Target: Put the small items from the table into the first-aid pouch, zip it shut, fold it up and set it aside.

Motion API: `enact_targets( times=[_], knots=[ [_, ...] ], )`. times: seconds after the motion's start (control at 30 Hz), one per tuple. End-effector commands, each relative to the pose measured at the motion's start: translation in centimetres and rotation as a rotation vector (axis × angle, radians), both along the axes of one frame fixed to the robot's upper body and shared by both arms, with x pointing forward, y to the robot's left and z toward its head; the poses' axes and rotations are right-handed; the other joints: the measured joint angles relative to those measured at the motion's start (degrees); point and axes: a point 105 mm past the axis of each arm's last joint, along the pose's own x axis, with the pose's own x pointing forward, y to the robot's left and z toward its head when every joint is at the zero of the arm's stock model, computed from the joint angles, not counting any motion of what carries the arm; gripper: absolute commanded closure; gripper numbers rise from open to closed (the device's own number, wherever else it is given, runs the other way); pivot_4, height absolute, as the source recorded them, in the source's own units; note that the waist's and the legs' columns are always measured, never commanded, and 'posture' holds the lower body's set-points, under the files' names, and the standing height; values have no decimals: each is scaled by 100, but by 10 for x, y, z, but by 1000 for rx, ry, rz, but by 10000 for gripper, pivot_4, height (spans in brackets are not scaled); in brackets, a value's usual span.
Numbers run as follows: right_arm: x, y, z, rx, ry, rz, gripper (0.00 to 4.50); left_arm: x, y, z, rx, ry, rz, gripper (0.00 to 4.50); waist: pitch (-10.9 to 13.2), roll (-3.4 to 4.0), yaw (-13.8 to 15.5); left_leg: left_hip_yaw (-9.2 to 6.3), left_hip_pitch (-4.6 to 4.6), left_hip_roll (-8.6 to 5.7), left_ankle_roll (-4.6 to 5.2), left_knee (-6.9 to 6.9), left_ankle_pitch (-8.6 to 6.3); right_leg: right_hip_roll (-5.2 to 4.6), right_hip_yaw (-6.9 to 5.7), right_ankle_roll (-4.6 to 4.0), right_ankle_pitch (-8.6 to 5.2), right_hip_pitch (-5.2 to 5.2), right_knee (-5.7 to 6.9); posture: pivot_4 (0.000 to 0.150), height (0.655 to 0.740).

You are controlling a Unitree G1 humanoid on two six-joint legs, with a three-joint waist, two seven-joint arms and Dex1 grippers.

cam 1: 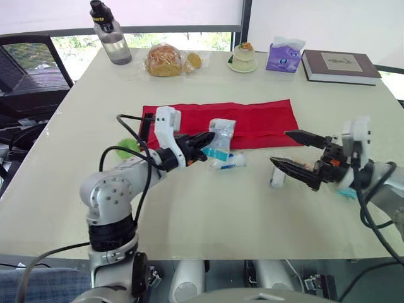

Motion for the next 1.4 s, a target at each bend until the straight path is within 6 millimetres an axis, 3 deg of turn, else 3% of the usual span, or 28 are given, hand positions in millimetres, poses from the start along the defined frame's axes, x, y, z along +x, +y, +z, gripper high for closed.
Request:
enact_targets(
  times=[0.03,0.2,0.37,0.6,0.7,0.9,0.93,1.2,1.27,1.3,1.37,1.4],
  knots=[
    [0,14,8,27,5,-16,0,2,-9,20,-34,-97,24,44416,0,0,0,-2,0,1,0,0,0,3,-1,0,0,0,1,1500,7400],
    [15,26,7,103,120,-78,0,5,-19,27,-19,-167,11,44416,0,0,-5,-4,2,0,1,2,1,18,19,6,5,1,4,1500,7400],
    [24,50,10,182,206,-72,0,6,-30,32,-42,-228,1,44416,0,0,-18,0,2,-1,2,7,1,27,37,13,11,2,3,1500,7400],
    [31,66,11,237,265,-95,0,7,-36,28,-49,-240,4,44416,0,0,-13,-3,-7,-1,3,7,1,30,37,14,10,1,1,1500,7400],
    [35,66,11,240,271,-116,9348,2,-37,28,-66,-256,-6,45000,0,1,-44,-2,-6,-1,3,7,1,30,38,14,10,1,1,1500,7400],
    [39,70,13,268,284,-129,41272,-4,-39,22,-53,-255,-43,45000,0,1,-127,-5,-5,-1,3,7,1,31,37,14,10,1,4,1500,7400],
    [39,72,12,268,289,-132,44666,-4,-39,21,-50,-255,-47,45000,0,1,-140,-4,-4,-1,3,7,1,31,38,14,10,1,4,1500,7400],
    [36,78,8,258,306,-120,44666,0,-39,22,-51,-261,-43,45000,0,2,-145,-4,-5,0,3,7,1,32,37,15,11,0,4,1500,7400],
    [35,79,8,259,308,-118,38446,0,-39,22,-53,-262,-40,45000,0,2,-145,-5,-4,0,3,7,1,32,37,14,11,0,5,1500,7400],
    [35,79,8,260,306,-120,37797,1,-39,22,-53,-262,-39,45000,0,2,-145,-5,-4,0,3,7,1,32,37,15,11,0,5,1500,7400],
    [34,80,9,262,305,-119,28366,1,-38,23,-55,-266,-37,45000,0,2,-145,-5,-4,0,3,7,1,32,37,14,11,0,5,1500,7400],
    [34,81,9,264,306,-118,28366,1,-38,23,-55,-268,-36,45000,0,2,-145,-5,-4,0,3,7,1,32,37,15,11,0,5,1500,7400]
  ],
)
